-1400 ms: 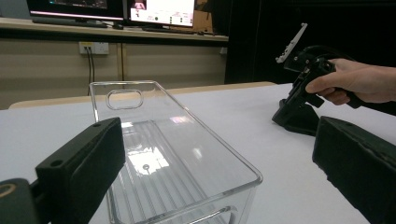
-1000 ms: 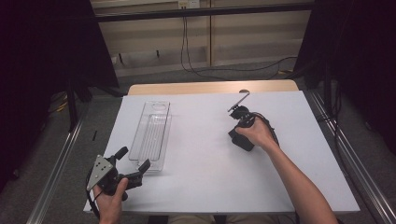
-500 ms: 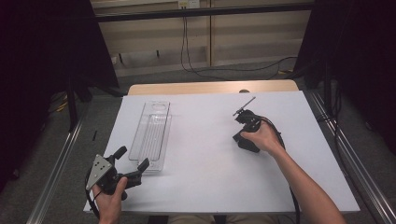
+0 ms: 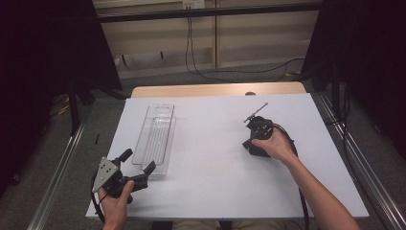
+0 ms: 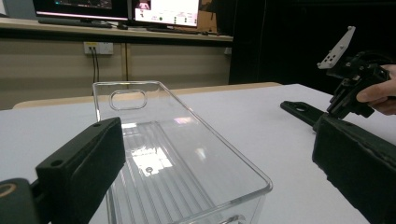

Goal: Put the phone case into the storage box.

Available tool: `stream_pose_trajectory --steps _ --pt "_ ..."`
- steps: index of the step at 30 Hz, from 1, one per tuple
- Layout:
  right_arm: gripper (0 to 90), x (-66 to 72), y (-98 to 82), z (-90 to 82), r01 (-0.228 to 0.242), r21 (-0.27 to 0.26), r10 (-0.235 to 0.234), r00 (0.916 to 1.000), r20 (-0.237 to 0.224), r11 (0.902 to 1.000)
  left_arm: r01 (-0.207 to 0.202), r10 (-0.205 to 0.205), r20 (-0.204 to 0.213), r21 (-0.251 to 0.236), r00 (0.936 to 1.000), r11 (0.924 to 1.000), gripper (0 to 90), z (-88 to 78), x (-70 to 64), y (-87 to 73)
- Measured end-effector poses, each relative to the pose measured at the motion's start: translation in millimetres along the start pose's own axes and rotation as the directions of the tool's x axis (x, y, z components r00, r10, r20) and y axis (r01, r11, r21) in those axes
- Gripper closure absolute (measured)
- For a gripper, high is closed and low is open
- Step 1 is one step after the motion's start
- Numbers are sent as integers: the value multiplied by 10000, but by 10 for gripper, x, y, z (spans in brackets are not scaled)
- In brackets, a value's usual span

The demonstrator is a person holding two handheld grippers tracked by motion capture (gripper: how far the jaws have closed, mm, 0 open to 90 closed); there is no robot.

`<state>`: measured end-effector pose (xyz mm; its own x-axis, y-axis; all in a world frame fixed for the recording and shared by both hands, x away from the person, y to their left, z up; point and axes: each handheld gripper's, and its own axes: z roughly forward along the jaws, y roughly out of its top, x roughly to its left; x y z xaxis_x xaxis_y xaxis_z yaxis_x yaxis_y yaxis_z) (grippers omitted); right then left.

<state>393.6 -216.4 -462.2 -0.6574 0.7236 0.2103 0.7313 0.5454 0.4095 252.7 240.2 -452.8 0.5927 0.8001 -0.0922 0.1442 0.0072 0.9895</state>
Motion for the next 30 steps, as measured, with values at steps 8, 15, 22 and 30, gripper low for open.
stream_pose_trajectory --steps 8,15,22,30 --pt "900 -3 -114 -48 -161 -124 160 9998 -71 9998 57 -57 -39 -10 10000 10000 27 23 22 -2" --pt "900 -4 -201 -84 -256 -239 255 9996 -74 9994 49 -49 -73 23 10000 10000 27 30 21 -8" --pt "900 6 -340 -139 -350 -391 346 9993 -133 9986 18 -17 -109 43 9999 10000 27 21 28 -5" --pt "900 -18 -475 -190 -463 -619 450 9987 -221 9970 29 -28 -161 43 9999 10000 27 18 26 -9"
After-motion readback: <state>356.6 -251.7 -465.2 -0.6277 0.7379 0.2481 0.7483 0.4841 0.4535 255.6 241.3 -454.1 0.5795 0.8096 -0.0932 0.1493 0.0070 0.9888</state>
